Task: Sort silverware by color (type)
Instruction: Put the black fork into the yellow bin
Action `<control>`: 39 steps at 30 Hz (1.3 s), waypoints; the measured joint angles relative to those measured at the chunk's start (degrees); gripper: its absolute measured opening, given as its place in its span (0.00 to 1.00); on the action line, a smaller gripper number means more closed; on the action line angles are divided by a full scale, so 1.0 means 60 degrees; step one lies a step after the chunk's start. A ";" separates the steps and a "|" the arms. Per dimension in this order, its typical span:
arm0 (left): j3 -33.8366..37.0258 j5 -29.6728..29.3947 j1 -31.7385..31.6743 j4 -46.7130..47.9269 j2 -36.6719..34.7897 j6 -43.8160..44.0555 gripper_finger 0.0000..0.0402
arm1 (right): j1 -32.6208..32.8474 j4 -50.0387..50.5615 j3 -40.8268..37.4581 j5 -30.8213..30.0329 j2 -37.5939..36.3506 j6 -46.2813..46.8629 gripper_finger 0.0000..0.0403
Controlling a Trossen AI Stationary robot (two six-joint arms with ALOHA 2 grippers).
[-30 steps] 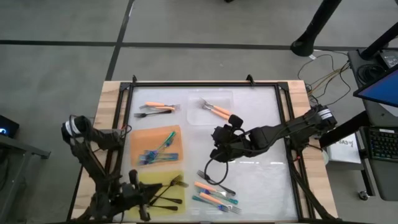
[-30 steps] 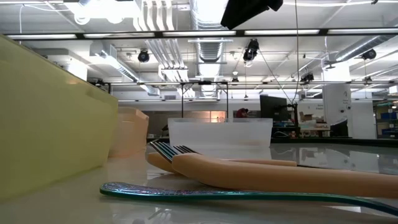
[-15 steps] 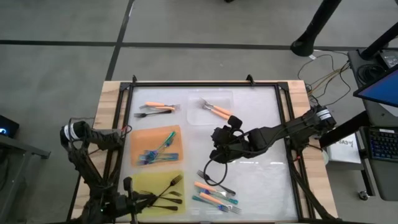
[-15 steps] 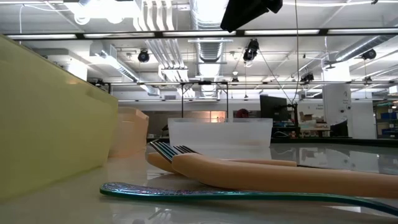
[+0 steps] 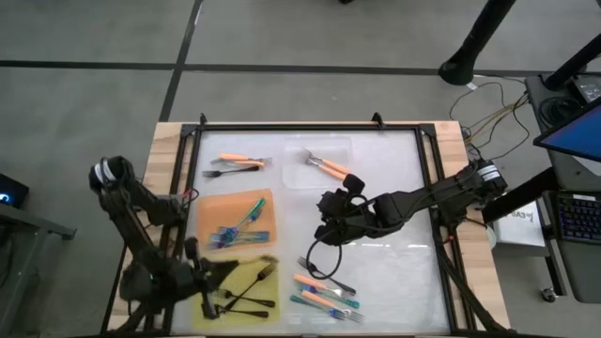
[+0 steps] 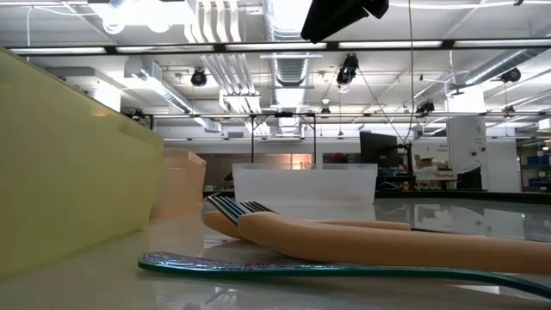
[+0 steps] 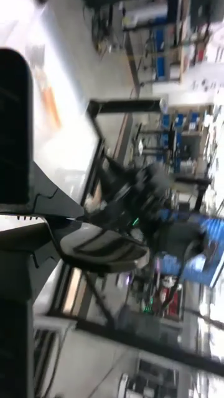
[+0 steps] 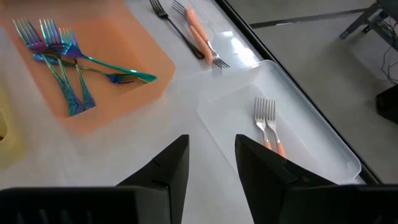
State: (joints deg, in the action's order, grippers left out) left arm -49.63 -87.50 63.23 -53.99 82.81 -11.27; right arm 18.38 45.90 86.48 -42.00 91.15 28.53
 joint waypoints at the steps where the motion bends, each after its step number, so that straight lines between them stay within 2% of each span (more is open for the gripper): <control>1: 0.0000 0.0000 -0.0122 -0.0010 -0.0206 -0.0320 0.00 | -0.0008 -0.0008 0.0000 0.0000 0.0000 0.0000 0.30; 7: 0.0007 0.0003 -0.0690 0.0100 -0.1168 -0.1896 0.00 | -0.0080 -0.0050 0.0000 0.0000 0.0000 -0.0007 0.30; 16: -0.0246 -0.0006 -0.1500 0.0179 -0.3081 -0.3437 0.00 | -0.0428 -0.0104 0.0000 -0.0004 0.0007 -0.0007 0.30; 23: -0.1014 -0.0030 -0.1007 0.1554 -0.3753 -0.3683 0.00 | -0.0522 -0.0202 0.0000 -0.0004 0.0007 -0.0113 0.29; 25: -0.1279 0.0384 -0.0747 0.2227 -0.3746 -0.3306 0.00 | -0.0569 -0.0217 -0.0002 -0.0005 0.0007 -0.0189 0.29; 28: -0.1682 0.1844 -0.0419 0.4244 -0.3688 -0.1906 0.00 | -0.0617 -0.0249 0.0000 -0.0011 0.0007 -0.0211 0.29; 32: -0.2695 0.4969 -0.0589 0.9583 -0.3588 0.2822 0.00 | -0.0635 -0.0257 0.0000 -0.0007 0.0007 -0.0235 0.29; 33: -0.3016 0.5304 -0.0755 1.0807 -0.3451 0.4146 0.00 | -0.0635 -0.0264 0.0000 -0.0007 0.0007 -0.0248 0.29; 37: -0.4281 0.5283 -0.1086 1.5935 -0.2510 0.8406 0.00 | -0.0631 -0.0271 0.0000 -0.0004 0.0007 -0.0251 0.29; 39: -0.4979 0.5784 -0.1229 1.8049 -0.2047 1.0381 0.00 | -0.0631 -0.0271 0.0000 -0.0006 0.0007 -0.0251 0.29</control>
State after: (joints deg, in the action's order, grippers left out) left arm -79.50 -52.80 55.85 54.30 70.53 51.01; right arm 14.59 44.27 86.48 -42.03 91.20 27.03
